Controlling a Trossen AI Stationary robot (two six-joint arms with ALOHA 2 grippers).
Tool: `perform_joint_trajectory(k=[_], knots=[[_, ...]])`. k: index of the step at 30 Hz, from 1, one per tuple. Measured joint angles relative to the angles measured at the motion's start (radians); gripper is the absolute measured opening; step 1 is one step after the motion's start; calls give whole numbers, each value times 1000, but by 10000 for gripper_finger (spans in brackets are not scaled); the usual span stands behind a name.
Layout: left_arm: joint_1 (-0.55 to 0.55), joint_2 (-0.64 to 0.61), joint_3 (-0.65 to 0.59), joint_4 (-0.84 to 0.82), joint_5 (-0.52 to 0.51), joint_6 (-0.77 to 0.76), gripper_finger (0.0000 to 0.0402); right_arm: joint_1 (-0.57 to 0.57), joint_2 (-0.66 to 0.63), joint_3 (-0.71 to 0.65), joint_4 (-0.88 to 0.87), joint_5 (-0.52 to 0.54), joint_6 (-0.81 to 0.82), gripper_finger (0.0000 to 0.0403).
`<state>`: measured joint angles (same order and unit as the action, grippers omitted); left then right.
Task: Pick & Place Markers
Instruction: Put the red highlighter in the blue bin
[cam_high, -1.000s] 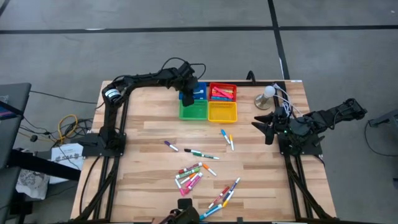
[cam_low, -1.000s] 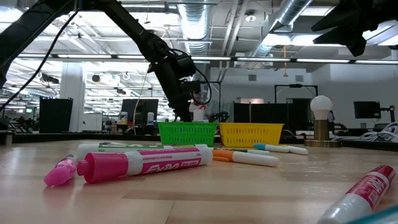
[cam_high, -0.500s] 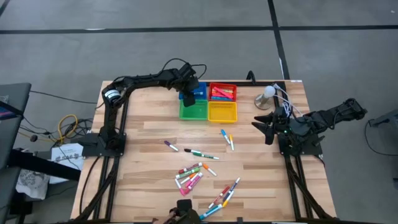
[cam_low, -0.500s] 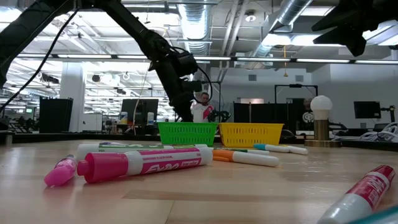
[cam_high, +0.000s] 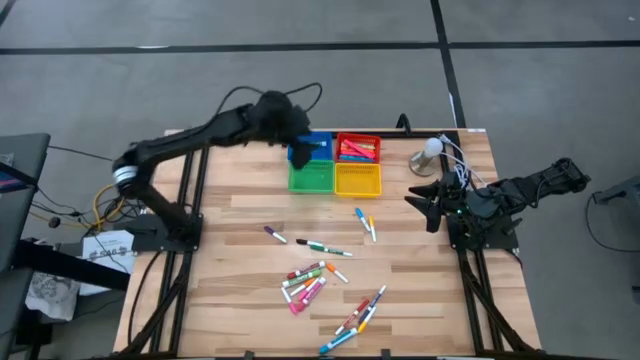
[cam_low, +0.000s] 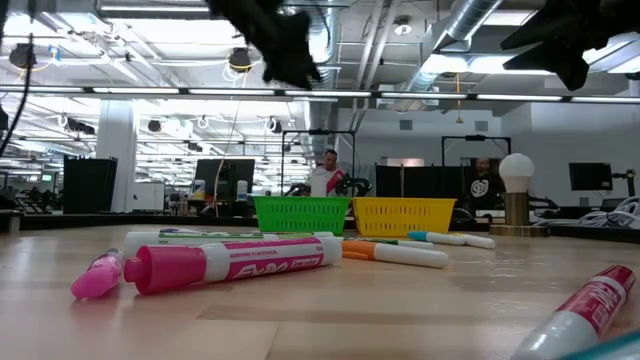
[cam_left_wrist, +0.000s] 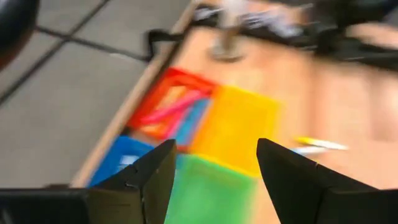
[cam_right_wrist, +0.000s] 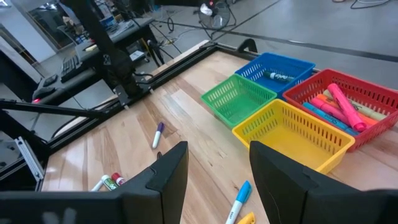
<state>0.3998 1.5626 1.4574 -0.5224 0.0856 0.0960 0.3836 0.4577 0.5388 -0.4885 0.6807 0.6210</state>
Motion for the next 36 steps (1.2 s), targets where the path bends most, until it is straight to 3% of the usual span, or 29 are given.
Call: perform_joint_trajectory(k=[9, 18, 24, 30, 36], knots=[[-340, -272, -184, 4, -15, -262, 220, 0, 0, 0, 3, 0, 0, 162], [-623, -387, -337, 16, -236, -644, 220, 0, 0, 0, 3, 0, 0, 162], [-734, -348, -429, 23, -250, -814, 220, 0, 0, 0, 16, 0, 0, 162], [-785, -218, -474, 65, -240, -816, 220, 0, 0, 0, 31, 0, 0, 162], [-777, -29, -474, 127, -167, -756, 220, 0, 0, 0, 31, -1, 0, 162]])
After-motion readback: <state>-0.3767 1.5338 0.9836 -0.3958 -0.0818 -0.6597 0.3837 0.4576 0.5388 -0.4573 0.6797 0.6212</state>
